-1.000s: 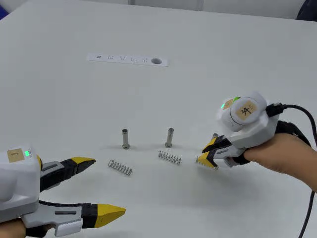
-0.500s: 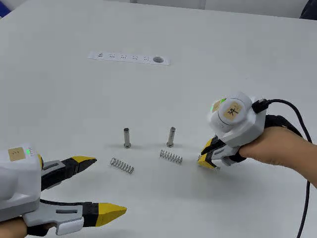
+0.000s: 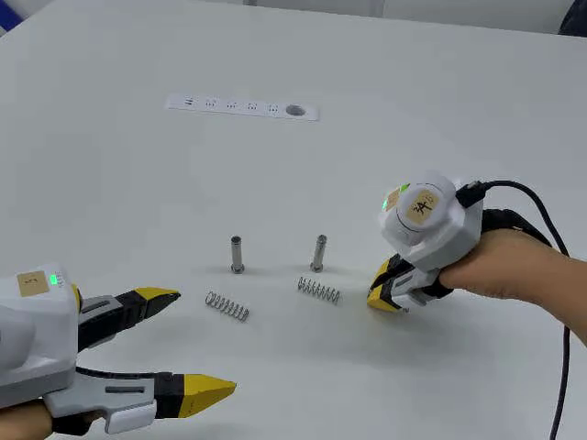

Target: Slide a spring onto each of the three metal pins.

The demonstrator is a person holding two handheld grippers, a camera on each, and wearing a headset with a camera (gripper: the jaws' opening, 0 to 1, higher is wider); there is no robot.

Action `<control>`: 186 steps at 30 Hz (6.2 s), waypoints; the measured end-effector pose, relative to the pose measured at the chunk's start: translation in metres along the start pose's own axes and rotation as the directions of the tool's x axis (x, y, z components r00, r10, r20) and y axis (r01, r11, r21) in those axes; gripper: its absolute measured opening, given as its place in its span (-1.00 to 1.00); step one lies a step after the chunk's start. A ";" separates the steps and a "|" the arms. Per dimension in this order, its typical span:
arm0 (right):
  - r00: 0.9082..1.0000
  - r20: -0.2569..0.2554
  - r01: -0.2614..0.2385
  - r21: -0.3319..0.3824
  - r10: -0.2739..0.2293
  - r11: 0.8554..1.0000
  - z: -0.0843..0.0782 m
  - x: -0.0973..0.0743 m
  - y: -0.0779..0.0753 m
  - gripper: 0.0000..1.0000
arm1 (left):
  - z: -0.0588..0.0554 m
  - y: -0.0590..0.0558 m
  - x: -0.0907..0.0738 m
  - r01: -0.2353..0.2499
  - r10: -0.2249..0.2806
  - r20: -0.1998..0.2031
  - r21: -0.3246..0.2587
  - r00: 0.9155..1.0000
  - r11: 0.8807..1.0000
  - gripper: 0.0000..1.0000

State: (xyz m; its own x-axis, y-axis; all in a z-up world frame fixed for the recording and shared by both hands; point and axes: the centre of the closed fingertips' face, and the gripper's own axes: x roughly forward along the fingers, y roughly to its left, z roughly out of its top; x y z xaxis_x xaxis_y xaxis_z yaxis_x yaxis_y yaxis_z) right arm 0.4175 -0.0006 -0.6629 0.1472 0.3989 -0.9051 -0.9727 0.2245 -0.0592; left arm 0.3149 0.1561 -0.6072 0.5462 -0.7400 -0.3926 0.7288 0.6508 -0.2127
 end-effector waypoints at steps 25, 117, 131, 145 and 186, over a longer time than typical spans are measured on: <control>0.983 0.159 0.069 0.158 -0.094 0.985 -0.008 -0.038 0.001 -0.77 | -0.002 0.000 0.001 0.004 -0.004 -0.013 0.006 1.000 1.000 0.63; 0.709 0.584 0.108 0.464 -0.395 0.879 0.018 -0.089 -0.051 -0.77 | -0.002 0.000 0.000 -0.003 0.003 -0.023 0.003 1.000 1.000 0.61; 0.762 0.537 0.114 0.439 -0.362 0.891 0.008 -0.067 -0.046 -0.77 | -0.003 0.000 0.000 -0.002 0.002 -0.025 0.004 1.000 1.000 0.61; 0.805 0.484 0.122 0.432 -0.343 0.894 -0.002 -0.052 -0.045 -0.76 | -0.003 0.000 -0.001 -0.004 0.004 -0.023 0.002 1.000 1.000 0.61; 0.897 0.401 0.087 0.254 -0.187 0.963 0.022 -0.045 0.014 -0.63 | -0.001 0.000 0.000 -0.001 0.001 -0.008 0.004 1.000 1.000 0.60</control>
State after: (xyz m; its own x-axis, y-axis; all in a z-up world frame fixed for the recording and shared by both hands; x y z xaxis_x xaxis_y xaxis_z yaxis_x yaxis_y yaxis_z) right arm 0.4009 0.0040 -0.6142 0.3859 0.6723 -0.6317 -0.8785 0.4768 -0.0292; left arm 0.3146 0.1559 -0.6082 0.5438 -0.7377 -0.4000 0.7297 0.6511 -0.2089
